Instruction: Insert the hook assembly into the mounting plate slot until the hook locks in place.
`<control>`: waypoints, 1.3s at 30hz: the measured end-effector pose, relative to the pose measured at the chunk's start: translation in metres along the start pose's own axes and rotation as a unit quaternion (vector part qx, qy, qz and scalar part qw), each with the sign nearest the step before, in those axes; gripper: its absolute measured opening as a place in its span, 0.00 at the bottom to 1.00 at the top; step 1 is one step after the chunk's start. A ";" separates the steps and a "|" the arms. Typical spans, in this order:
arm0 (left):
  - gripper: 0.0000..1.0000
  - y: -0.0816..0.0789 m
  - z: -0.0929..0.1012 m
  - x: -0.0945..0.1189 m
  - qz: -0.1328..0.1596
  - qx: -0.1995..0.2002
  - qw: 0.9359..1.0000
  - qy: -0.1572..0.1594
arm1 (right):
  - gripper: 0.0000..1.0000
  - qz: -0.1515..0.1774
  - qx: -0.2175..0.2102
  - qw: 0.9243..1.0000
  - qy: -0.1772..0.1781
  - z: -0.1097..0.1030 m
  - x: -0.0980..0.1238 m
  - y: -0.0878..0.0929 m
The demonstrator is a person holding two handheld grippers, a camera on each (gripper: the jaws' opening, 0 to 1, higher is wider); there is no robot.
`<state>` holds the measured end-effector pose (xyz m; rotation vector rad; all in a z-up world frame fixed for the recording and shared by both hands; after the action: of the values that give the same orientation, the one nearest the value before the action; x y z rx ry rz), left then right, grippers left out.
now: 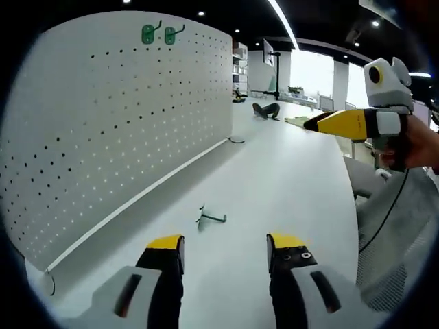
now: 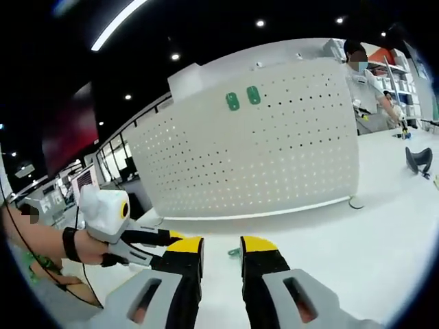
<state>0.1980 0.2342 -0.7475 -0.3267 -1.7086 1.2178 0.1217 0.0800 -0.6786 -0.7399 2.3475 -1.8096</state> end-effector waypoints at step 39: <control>0.27 0.006 -0.027 -0.066 -0.058 -0.054 0.997 0.025 | 0.20 -0.014 -0.024 1.000 0.014 0.000 0.016 0.022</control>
<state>0.2506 0.2078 -0.7877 -0.3150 -1.7301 1.0268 0.1003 0.0774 -0.6956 -0.7615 2.4183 -1.7902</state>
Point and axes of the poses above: the point that each gripper's makers call its tool centre point, and the gripper's own axes: x roughly backward along the fingers, z roughly to its right, y roughly out of its underside, the point moved 6 cm from there along x, roughly backward along the fingers, and after that the axes turned 3 degrees about -y, right-handed, at the moved point
